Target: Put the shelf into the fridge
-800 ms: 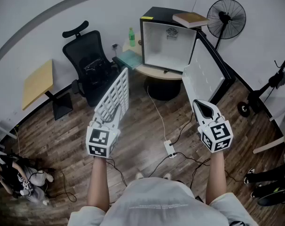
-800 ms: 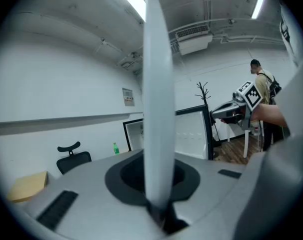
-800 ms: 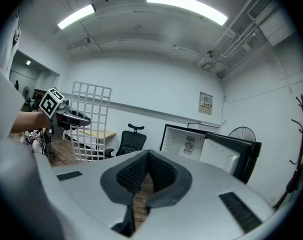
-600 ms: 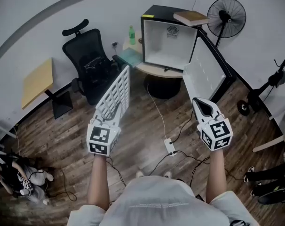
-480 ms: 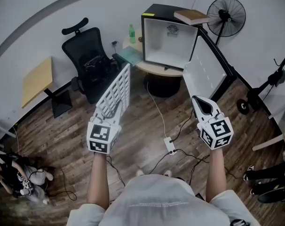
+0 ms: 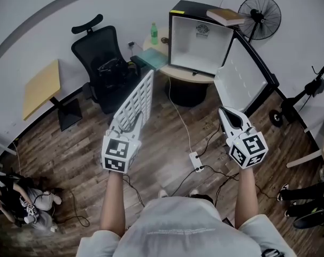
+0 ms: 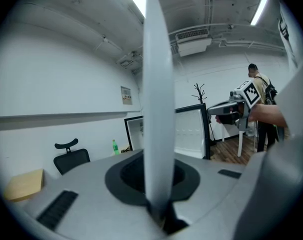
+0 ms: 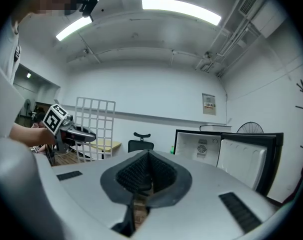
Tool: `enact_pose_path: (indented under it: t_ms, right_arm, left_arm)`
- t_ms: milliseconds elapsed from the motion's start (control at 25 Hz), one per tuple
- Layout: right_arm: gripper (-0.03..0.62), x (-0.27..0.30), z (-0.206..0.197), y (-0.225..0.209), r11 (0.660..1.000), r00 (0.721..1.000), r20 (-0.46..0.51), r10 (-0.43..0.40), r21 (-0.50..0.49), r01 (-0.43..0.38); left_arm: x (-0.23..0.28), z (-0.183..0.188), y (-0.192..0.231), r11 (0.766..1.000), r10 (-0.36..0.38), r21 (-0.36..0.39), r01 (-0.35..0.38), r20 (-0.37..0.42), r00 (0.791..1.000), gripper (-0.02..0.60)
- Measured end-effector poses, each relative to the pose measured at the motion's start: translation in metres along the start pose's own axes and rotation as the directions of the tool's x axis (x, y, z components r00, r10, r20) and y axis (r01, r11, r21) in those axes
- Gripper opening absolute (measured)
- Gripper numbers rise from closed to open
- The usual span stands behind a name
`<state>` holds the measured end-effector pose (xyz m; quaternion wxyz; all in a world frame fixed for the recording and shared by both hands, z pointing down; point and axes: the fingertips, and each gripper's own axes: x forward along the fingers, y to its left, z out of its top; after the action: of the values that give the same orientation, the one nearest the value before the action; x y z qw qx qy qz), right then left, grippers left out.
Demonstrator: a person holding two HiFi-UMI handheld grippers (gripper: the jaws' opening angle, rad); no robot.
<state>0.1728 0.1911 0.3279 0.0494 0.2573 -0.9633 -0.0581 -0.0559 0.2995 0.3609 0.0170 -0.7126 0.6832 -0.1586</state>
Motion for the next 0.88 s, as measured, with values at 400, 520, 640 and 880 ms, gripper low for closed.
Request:
enact_pose_path:
  t_ms: [400,520,640,880]
  right_arm:
    - [0.014,0.028,0.003,0.037,1.000,0.999,-0.034,-0.003,0.025,0.004]
    - [0.014,0.037,-0.002,0.037,1.000,0.998,-0.070,-0.002,0.021,0.003]
    - [0.014,0.046,-0.011,0.036,1.000,0.995,-0.103,-0.013,-0.017,0.011]
    - [0.014,0.075,-0.015,0.015,0.999,0.995,-0.100,-0.022,-0.032,0.019]
  left_arm:
    - [-0.009,-0.020,0.038,0.999,-0.021,-0.024,0.021,-0.002,1.000,0.037]
    - [-0.006,-0.023,0.046,0.999,-0.017,-0.031,0.017,0.002,1.000,0.037]
    - [0.001,-0.030,0.050,0.999,-0.014,-0.034,0.014,-0.011,1.000,0.037]
    - [0.031,-0.026,0.063,1.000,-0.012,-0.029,0.011,-0.011,1.000,0.037]
